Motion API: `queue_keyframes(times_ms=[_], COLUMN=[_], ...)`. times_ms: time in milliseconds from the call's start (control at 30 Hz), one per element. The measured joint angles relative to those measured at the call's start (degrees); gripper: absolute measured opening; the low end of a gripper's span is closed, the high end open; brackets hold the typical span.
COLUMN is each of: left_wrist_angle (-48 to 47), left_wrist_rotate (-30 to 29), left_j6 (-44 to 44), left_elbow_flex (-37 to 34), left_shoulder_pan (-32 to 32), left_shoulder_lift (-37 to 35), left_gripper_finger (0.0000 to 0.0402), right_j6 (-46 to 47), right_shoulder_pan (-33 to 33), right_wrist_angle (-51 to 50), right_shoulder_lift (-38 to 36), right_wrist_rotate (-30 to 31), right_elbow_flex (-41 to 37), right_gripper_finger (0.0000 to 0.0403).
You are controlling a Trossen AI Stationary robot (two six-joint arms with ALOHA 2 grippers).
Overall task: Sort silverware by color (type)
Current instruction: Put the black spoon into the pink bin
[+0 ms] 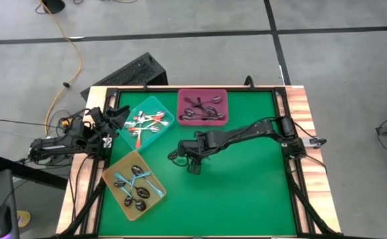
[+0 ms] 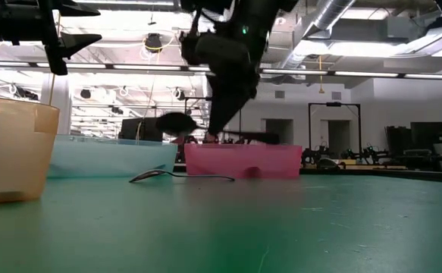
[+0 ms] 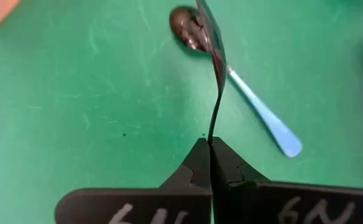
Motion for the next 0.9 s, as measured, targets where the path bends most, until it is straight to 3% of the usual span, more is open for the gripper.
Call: queue_keyframes(times_ms=[200, 567, 700, 900], left_wrist_angle=[-0.28, -0.35, -0.48, -2.15], left_wrist_rotate=[-0.04, -0.25, -0.33, -0.37], left_j6=[0.07, 1.84, 2.12, 2.13], left_elbow_flex=[0.00, 0.00, 0.00, 0.00], left_shoulder_pan=[-0.02, -0.01, 0.00, -0.01], left_shoulder_lift=[-0.01, 0.00, 0.00, -0.01], left_gripper_finger=[0.0219, 0.0219, 0.0219, 0.0219], right_j6=[-5.05, -16.25, -22.71, -25.74], right_shoulder_pan=[-2.03, -9.20, -12.67, -19.05], right_wrist_angle=[-5.26, -8.94, -8.74, -7.80], right_shoulder_lift=[-0.09, -0.20, -0.22, -0.36], right_wrist_rotate=[1.21, 17.21, 23.81, 24.31], right_elbow_flex=[6.09, 15.54, 16.25, 13.87], right_gripper_finger=[0.0002, 0.0002, 0.0002, 0.0002])
